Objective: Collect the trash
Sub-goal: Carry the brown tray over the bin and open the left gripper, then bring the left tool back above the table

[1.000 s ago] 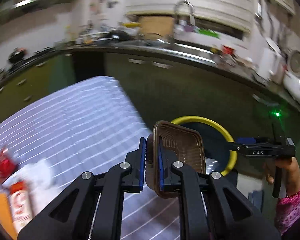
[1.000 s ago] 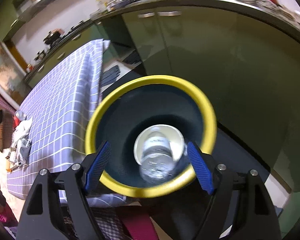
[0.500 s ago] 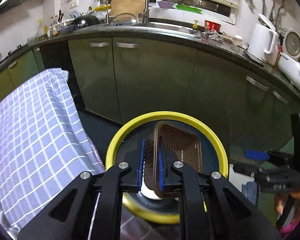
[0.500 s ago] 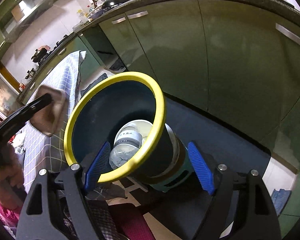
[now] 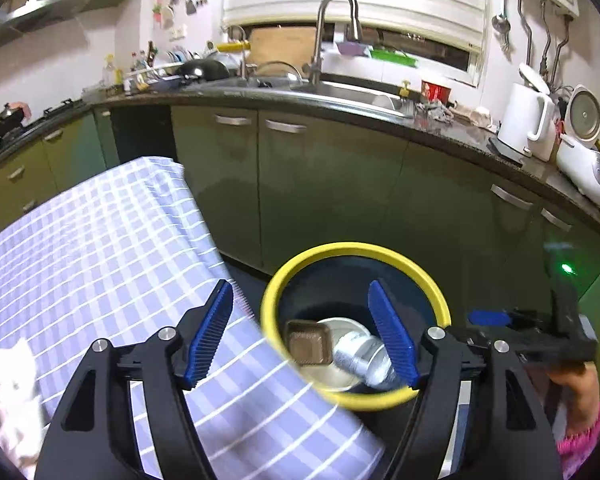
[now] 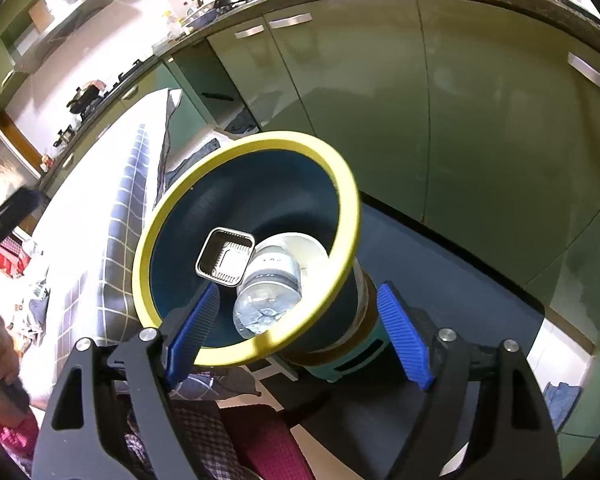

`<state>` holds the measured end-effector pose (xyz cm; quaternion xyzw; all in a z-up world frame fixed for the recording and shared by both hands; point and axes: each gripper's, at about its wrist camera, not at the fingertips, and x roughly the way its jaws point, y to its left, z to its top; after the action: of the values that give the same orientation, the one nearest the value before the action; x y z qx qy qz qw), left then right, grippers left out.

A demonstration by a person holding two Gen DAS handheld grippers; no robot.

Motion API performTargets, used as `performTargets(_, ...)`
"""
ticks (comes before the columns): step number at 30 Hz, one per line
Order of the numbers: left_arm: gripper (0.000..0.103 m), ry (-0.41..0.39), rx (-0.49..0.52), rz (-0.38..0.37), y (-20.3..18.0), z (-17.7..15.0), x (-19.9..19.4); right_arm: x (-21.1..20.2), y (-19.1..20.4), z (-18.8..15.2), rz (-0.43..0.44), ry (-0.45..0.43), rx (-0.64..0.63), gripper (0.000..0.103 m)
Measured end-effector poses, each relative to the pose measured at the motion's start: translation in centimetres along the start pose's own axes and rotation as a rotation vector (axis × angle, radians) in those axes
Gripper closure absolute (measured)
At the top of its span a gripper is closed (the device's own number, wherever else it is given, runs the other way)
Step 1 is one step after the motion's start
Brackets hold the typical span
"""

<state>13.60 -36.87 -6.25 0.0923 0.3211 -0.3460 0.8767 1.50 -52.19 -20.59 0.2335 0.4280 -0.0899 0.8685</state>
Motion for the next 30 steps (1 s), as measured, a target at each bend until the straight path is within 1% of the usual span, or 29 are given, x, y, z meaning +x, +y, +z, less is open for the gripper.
performTargets(2,0.028,-0.009,-0.005,0.014,1.1,-0.7,-1.9,0.2,1.0,-0.1,0.007,0.007,-0.015,0.026)
performTargets(6,0.025,-0.019,-0.037,0.051,3.8,-2.8,-6.1,0.4,4.0,-0.1,0.032,0.008,-0.064,0.026)
performTargets(8,0.024,-0.023,-0.068,0.093,5.8,-4.2,-8.4,0.4,5.8,-0.1,0.051,0.008,-0.093,0.026)
performTargets(11,0.022,-0.035,-0.109,0.168,8.5,-6.2,-11.4,0.5,9.5,-0.2,0.090,0.014,-0.161,0.026)
performTargets(16,0.021,-0.053,-0.188,0.311,13.4,-9.9,-16.4,0.7,17.8,-1.6,0.201,0.031,-0.298,0.026)
performTargets(21,0.021,-0.071,-0.256,0.409,17.6,-13.4,-20.6,0.8,26.0,-3.7,0.316,0.054,-0.440,0.026)
performTargets(24,0.017,-0.083,-0.278,0.449,19.1,-14.6,-22.3,0.6,29.6,-5.0,0.350,0.053,-0.498,0.026)
performTargets(26,0.016,-0.091,-0.297,0.476,20.2,-15.5,-23.5,0.8,31.3,-5.7,0.352,0.056,-0.518,0.026)
performTargets(30,0.016,-0.094,-0.334,0.484,21.8,-17.1,-24.8,2.2,33.3,-5.9,0.338,0.074,-0.502,0.026)
